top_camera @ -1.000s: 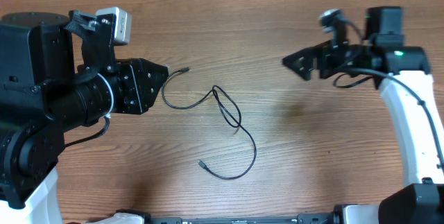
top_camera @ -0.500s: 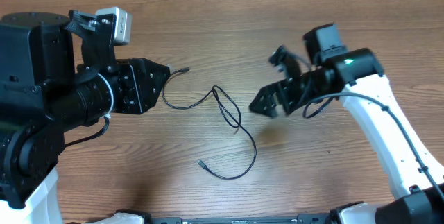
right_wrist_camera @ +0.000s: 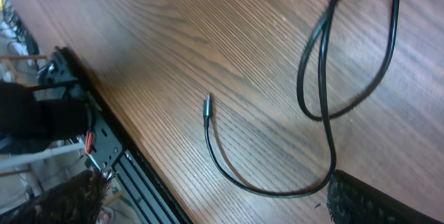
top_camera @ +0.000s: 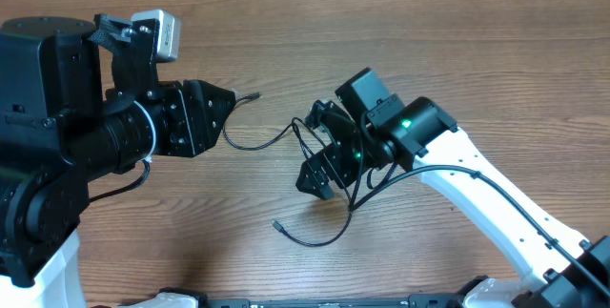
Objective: Untangle cables
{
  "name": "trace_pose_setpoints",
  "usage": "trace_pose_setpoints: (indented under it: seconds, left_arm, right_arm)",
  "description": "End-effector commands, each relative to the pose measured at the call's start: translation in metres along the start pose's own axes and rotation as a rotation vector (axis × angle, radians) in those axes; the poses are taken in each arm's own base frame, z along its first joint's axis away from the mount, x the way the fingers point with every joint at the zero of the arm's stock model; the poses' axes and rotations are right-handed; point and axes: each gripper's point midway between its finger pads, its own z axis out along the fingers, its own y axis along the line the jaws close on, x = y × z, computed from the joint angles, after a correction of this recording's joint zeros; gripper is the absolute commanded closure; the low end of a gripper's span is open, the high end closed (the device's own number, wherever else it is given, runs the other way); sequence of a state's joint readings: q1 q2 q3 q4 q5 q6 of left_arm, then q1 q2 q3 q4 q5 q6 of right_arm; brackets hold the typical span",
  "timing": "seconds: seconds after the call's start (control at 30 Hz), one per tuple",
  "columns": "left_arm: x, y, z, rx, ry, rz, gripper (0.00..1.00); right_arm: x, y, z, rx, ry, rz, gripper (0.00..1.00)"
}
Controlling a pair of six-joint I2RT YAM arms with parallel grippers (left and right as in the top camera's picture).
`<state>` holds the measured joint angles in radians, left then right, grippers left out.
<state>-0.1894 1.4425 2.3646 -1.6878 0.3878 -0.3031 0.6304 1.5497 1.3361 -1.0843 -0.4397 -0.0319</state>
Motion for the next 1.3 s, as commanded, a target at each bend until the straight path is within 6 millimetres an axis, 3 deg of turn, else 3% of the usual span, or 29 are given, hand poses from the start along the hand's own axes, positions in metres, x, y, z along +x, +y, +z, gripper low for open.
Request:
trace_pose_setpoints:
  seconds: [0.0, 0.13, 0.53, 0.93, 1.13, 1.27]
  left_arm:
    - [-0.001, -0.001, -0.002, 0.001, -0.008, 0.023, 0.52]
    - [-0.001, -0.001, -0.002, 0.001, -0.008, 0.023, 0.51]
    - [-0.001, -0.001, -0.002, 0.001, -0.008, 0.023, 0.51]
    - [-0.001, -0.001, -0.002, 0.001, -0.007, 0.022, 0.5]
    - [-0.001, -0.001, -0.002, 0.001, -0.007, 0.015, 0.49]
    - [-0.001, -0.001, -0.002, 0.001, -0.007, 0.015, 0.46]
  right_arm:
    - [0.008, -0.006, 0.014, 0.003, 0.037, 0.076, 0.0]
    - [0.018, 0.004, 0.027, -0.093, 0.059, 0.087, 0.0]
    - [0.033, -0.003, 0.06, -0.159, 0.052, 0.132, 0.0]
    - [0.02, -0.007, 0.071, -0.167, -0.004, 0.122, 0.0]
    - [0.01, -0.018, 0.095, -0.168, -0.011, 0.118, 0.0]
    - [0.006, -0.039, 0.113, -0.097, -0.017, 0.12, 0.0]
